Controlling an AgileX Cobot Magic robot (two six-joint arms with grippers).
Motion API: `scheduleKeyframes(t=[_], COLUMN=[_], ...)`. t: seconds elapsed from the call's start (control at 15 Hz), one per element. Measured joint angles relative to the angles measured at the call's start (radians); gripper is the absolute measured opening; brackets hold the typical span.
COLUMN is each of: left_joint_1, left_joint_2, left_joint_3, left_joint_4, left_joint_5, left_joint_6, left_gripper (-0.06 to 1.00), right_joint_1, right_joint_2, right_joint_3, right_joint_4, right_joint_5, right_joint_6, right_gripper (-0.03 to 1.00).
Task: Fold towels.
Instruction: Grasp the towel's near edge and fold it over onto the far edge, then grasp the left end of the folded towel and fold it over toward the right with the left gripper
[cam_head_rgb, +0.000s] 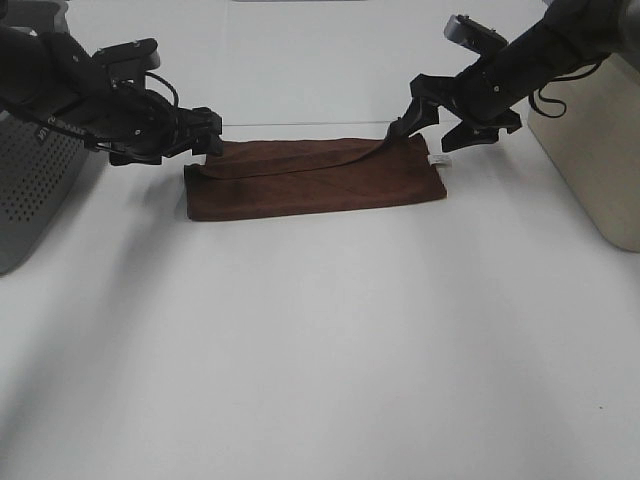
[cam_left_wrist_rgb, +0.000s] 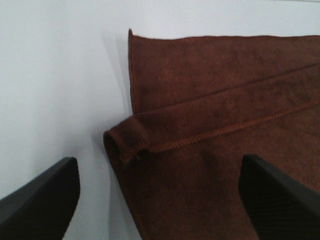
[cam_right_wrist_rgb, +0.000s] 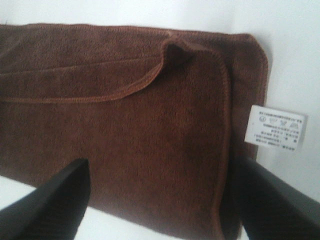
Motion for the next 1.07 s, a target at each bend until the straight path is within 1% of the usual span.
scheduleKeyframes(t=[0.2,0.27,0.4,0.47,0.67,0.87,1.07], left_joint_1=[0.05,0.071,0.084,0.084,0.084,0.084,0.084], left_joint_2=[0.0,0.0,0.009,0.025,0.111,0.192,0.259], left_joint_3=[0.0,0.0,-0.007,-0.032,-0.163,-0.283,-0.382], left_joint_4=[0.0,0.001,0.0,-0.012,-0.031,-0.049,-0.151], left_joint_5=[0.057,0.077,0.104,0.137,0.303,0.383,0.441], left_joint_6=[-0.127,-0.15,-0.162,-0.162,-0.178,-0.228,-0.231], left_gripper=[0.8,0.78,0.75,0.74,0.74,0.73,0.63], right_joint_1=[0.0,0.0,0.0,0.0,0.0,0.0,0.0], right_joint_2=[-0.015,-0.015,-0.015,-0.015,-0.015,-0.015,-0.015], right_joint_3=[0.0,0.0,0.0,0.0,0.0,0.0,0.0], right_joint_4=[-0.087,-0.108,-0.119,-0.12,-0.123,-0.125,-0.125], right_joint_5=[0.109,0.122,0.131,0.131,0.14,0.155,0.156], right_joint_6=[0.088,0.099,0.114,0.114,0.114,0.114,0.114], right_gripper=[0.76,0.76,0.76,0.76,0.76,0.76,0.76])
